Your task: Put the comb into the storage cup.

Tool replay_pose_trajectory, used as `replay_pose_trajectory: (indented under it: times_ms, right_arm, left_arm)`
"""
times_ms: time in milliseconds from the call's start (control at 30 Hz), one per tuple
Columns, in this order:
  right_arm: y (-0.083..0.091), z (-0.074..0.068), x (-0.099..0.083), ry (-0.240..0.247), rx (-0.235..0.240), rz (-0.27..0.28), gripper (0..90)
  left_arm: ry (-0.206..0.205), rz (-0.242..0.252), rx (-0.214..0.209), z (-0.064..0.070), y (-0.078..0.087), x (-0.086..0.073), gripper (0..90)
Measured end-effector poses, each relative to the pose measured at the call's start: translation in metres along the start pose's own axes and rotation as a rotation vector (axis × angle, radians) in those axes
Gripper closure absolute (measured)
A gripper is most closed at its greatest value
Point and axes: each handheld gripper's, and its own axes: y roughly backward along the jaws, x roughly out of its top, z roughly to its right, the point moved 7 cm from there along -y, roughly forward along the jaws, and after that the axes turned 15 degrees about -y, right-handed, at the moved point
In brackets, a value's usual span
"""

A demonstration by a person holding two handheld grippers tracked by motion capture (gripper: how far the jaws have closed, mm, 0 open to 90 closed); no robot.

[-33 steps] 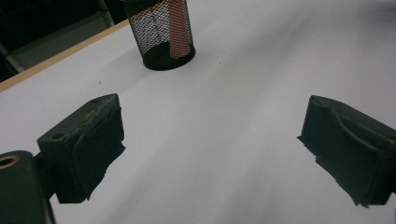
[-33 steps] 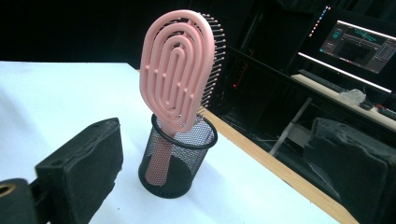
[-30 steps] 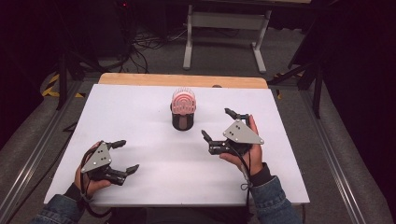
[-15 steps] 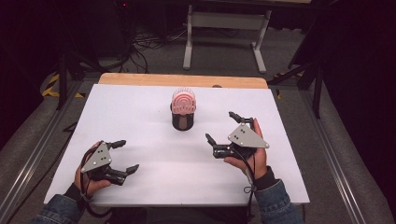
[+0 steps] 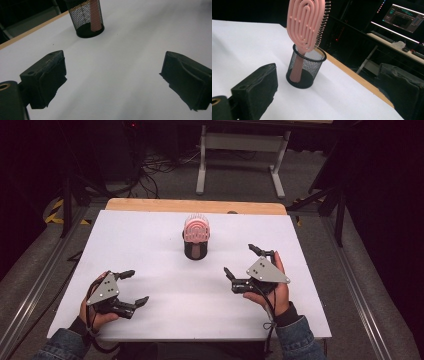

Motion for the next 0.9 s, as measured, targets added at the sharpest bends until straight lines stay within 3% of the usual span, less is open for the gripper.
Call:
replay_pose_trajectory:
  times_ms: [500,900]
  right_arm:
    - [0.007,0.006,-0.022,0.031,-0.019,-0.03,4.4]
    - [0.016,0.021,-0.038,0.004,-0.051,-0.05,4.4]
  left_arm:
    - [-0.001,-0.004,-0.001,0.0,0.0,-0.001,6.9]
    - [-0.002,-0.007,-0.001,0.0,0.0,-0.001,6.8]
